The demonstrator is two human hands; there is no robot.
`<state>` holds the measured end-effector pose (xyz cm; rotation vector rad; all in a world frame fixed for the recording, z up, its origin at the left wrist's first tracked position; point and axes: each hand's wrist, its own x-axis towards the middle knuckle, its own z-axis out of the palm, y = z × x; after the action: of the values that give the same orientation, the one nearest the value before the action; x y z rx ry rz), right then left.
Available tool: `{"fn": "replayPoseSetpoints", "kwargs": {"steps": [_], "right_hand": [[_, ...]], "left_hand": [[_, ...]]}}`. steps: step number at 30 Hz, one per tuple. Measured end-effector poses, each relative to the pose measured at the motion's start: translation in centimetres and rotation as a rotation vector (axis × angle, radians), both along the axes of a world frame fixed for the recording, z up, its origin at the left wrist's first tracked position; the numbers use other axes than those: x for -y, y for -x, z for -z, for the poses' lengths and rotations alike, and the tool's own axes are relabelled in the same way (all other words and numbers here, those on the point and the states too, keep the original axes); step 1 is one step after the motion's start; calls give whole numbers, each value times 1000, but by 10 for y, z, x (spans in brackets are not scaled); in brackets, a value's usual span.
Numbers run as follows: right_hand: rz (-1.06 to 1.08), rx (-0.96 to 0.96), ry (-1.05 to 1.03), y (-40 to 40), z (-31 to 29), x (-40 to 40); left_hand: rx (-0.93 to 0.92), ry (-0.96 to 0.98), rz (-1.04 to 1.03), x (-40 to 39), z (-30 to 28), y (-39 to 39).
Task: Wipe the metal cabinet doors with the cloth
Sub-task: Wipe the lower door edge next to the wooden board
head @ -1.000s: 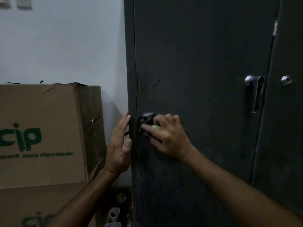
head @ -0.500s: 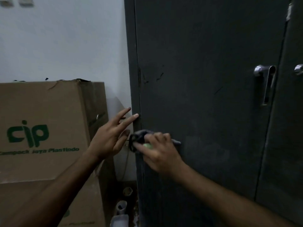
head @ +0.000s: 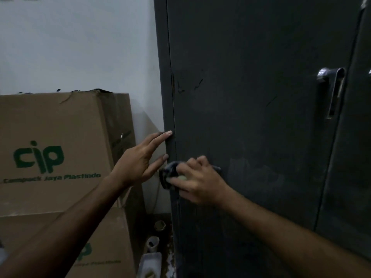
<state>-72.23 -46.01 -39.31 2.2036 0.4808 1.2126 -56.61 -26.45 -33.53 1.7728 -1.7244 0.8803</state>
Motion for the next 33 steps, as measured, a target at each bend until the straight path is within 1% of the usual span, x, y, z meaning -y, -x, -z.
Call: {"fn": "replayPoseSetpoints", "kwargs": {"steps": [1, 2, 3, 4, 5, 6, 7, 8, 9, 11, 12, 13, 14, 16, 17, 18, 19, 20, 22, 23, 24, 25, 27, 28, 29, 30, 31, 32, 33], "right_hand": [[6, 89, -173, -3, -1, -6], [3, 138, -297, -6, 7, -13], [-12, 145, -325, -7, 22, -20], [-30, 101, -243, -6, 37, -22], [-46, 12, -90, -1, 47, -17], [-48, -88, 46, 6, 45, -5], [-43, -128, 112, 13, 31, 8], [-33, -96, 115, 17, 13, 18], [-26, 2, 41, 20, -7, 25], [8, 251, -289, 23, -38, 29], [21, 347, -423, 25, -39, 25], [23, 401, -471, 24, -30, 21], [12, 375, -415, 23, -14, 19], [-24, 155, -130, 28, 12, 28], [-25, 53, -11, 36, 11, 39], [-13, 22, 43, 42, -2, 51], [6, 84, 24, 47, -18, 59], [34, 205, -75, 51, -37, 64], [121, 486, -437, 54, -64, 64], [137, 589, -576, 52, -61, 58], [138, 632, -627, 49, -51, 52], [129, 584, -590, 45, -34, 49], [74, 356, -325, 49, 2, 55], [60, 237, -177, 58, 10, 66], [63, 163, -83, 68, 7, 79], [72, 169, -59, 76, -4, 91], [87, 247, -103, 83, -18, 100], [121, 369, -220, 87, -32, 105], [159, 504, -404, 88, -45, 105]], "left_hand": [[-8, 3, 0, 0, 0, 1], [-11, 8, 1, 0, 1, 1], [-14, 11, 3, 0, 2, 2], [-17, 13, 4, 1, 3, 3], [-21, 18, -3, 2, 4, 4], [-22, 33, -21, 3, 6, 5], [-11, 65, -46, 5, 8, 7], [18, 114, -75, 8, 10, 10], [67, 171, -107, 12, 11, 13], [182, 251, -145, 20, 11, 20], [228, 266, -146, 24, 11, 24], [266, 272, -145, 27, 10, 28], [297, 271, -144, 31, 9, 31], [334, 252, -131, 37, 6, 36], [343, 243, -115, 40, 4, 37], [351, 240, -99, 44, 2, 40], [358, 240, -82, 50, 0, 44], [365, 240, -67, 56, -1, 48], [361, 234, -53, 71, -4, 58], [354, 225, -58, 77, -5, 62], [347, 217, -73, 82, -6, 67], [344, 215, -93, 86, -7, 70], [358, 224, -131, 88, -7, 71], [377, 228, -143, 88, -7, 70], [399, 228, -155, 88, -6, 69], [420, 230, -169, 88, -6, 69], [433, 233, -185, 88, -5, 68], [436, 240, -201, 89, -5, 69], [425, 250, -216, 91, -5, 71]]}}
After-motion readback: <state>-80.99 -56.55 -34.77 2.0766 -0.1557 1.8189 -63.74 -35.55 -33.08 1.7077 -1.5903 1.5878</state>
